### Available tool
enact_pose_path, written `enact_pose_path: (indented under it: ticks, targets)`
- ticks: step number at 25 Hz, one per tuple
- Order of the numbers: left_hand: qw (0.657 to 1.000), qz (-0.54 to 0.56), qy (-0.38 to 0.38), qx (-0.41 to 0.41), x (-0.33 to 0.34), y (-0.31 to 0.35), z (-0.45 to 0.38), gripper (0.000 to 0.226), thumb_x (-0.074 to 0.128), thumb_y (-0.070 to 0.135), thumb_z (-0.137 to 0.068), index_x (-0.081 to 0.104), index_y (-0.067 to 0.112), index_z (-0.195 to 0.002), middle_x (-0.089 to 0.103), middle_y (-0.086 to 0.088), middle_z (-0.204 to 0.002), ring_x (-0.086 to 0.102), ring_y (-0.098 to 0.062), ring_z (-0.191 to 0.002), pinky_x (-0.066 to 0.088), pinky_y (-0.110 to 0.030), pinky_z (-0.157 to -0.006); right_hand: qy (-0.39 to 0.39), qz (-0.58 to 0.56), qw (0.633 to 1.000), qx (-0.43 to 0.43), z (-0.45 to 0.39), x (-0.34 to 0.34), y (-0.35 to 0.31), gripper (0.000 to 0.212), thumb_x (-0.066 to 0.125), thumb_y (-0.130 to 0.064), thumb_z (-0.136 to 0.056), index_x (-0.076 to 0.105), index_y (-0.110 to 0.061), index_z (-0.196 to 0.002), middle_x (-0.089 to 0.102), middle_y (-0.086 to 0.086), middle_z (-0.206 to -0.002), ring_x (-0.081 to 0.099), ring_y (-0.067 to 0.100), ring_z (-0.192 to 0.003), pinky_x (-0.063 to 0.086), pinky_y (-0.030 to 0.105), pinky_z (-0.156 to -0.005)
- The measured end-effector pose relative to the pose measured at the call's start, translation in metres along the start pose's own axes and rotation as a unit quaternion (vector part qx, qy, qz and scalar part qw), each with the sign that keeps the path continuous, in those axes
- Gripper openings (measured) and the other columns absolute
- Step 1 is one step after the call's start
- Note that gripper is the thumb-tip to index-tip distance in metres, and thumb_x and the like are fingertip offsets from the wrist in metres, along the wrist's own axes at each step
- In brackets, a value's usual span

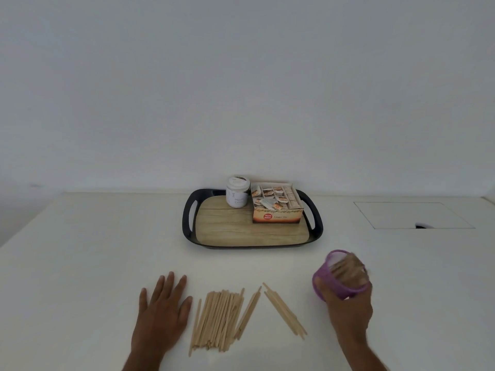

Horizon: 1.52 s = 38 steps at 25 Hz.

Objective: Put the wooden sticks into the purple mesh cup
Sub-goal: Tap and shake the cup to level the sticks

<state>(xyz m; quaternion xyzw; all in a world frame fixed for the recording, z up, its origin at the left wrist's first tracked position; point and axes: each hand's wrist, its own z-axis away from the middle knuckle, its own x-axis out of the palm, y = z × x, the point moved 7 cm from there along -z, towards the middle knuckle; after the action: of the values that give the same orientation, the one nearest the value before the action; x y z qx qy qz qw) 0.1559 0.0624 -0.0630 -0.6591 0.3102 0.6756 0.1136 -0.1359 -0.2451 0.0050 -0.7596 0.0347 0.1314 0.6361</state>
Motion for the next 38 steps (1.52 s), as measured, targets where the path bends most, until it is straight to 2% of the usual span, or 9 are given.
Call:
enact_pose_path:
  ticks: [2,5,8,15,22,25,28,33,38]
  targets:
    - [1.000,0.001,-0.001,-0.001,0.001,-0.001,0.000,0.086,-0.004,0.065,-0.080,0.022,0.033,-0.156,0.016,0.002,-0.165,0.010,-0.017,-0.153,0.005,-0.050,-0.123,-0.041,0.029,0.997,-0.055,0.000,0.006,-0.007,0.092,0.097,-0.031,-0.045,0.051,-0.021,-0.123,0.063,-0.006,-0.111,0.062,0.017,-0.100,0.047,0.031,-0.084]
    - [1.000,-0.001,-0.003,-0.001,0.001,0.000,-0.001,0.086,-0.003,0.065,-0.081,0.023,0.033,-0.156,0.017,0.003,-0.165,0.010,-0.017,-0.153,0.006,-0.050,-0.123,0.021,0.014,1.000,-0.017,-0.006,-0.006,-0.007,0.100,0.088,-0.052,-0.035,0.050,-0.020,-0.122,0.062,-0.003,-0.109,0.061,0.022,-0.099,0.044,0.031,-0.084]
    - [1.000,0.001,-0.001,-0.002,0.001,0.000,-0.001,0.086,-0.003,0.065,-0.080,0.022,0.033,-0.156,0.016,0.003,-0.165,0.009,-0.017,-0.153,0.005,-0.050,-0.123,-0.036,0.049,0.995,-0.075,-0.006,0.003,-0.011,0.096,0.097,-0.036,-0.040,0.052,-0.019,-0.122,0.063,-0.003,-0.111,0.061,0.019,-0.099,0.048,0.033,-0.082]
    - [1.000,0.000,0.007,-0.002,0.002,-0.003,-0.001,0.081,0.005,0.065,-0.084,0.030,0.032,-0.154,0.024,0.001,-0.163,0.017,-0.018,-0.152,0.010,-0.051,-0.122,-0.020,0.045,0.997,-0.058,-0.007,0.000,-0.008,0.093,0.097,-0.035,-0.042,0.051,-0.021,-0.122,0.063,-0.002,-0.112,0.062,0.022,-0.100,0.046,0.032,-0.085]
    - [1.000,-0.002,0.013,-0.004,0.001,-0.002,-0.001,0.080,0.008,0.064,-0.084,0.035,0.032,-0.152,0.028,0.001,-0.162,0.021,-0.019,-0.151,0.013,-0.052,-0.122,-0.005,0.043,0.998,-0.051,-0.010,-0.003,-0.005,0.098,0.090,-0.050,-0.037,0.049,-0.026,-0.123,0.064,-0.003,-0.115,0.063,0.023,-0.104,0.049,0.037,-0.090]
    - [1.000,-0.001,0.009,-0.003,0.003,-0.003,-0.001,0.081,0.006,0.065,-0.083,0.032,0.032,-0.153,0.025,0.002,-0.163,0.018,-0.018,-0.152,0.011,-0.051,-0.122,-0.075,0.097,0.985,-0.123,-0.004,0.008,-0.009,0.095,0.098,-0.034,-0.041,0.051,-0.022,-0.124,0.062,-0.008,-0.114,0.061,0.015,-0.101,0.050,0.033,-0.086]
    - [1.000,-0.001,0.014,-0.005,0.002,-0.002,-0.001,0.081,0.006,0.065,-0.084,0.033,0.033,-0.153,0.026,0.002,-0.163,0.019,-0.017,-0.152,0.012,-0.051,-0.122,-0.015,0.058,0.998,-0.038,-0.010,-0.003,0.005,0.096,0.093,-0.048,-0.038,0.049,-0.026,-0.121,0.063,-0.003,-0.113,0.063,0.023,-0.102,0.050,0.035,-0.088]
    - [1.000,0.000,0.008,-0.005,0.001,-0.002,-0.001,0.082,0.005,0.065,-0.083,0.031,0.032,-0.154,0.024,0.002,-0.163,0.017,-0.017,-0.152,0.010,-0.051,-0.122,-0.085,0.081,0.991,-0.065,-0.006,0.003,0.010,0.097,0.098,-0.032,-0.042,0.049,-0.021,-0.126,0.061,-0.005,-0.116,0.061,0.017,-0.102,0.048,0.031,-0.085]
    - [1.000,-0.001,0.008,-0.007,0.003,-0.004,-0.001,0.080,0.008,0.065,-0.084,0.035,0.032,-0.152,0.028,0.001,-0.162,0.021,-0.018,-0.151,0.013,-0.052,-0.122,-0.133,0.060,0.988,-0.043,-0.016,0.004,0.024,0.099,0.097,-0.047,-0.034,0.052,-0.028,-0.121,0.065,-0.007,-0.111,0.065,0.014,-0.097,0.056,0.032,-0.078]
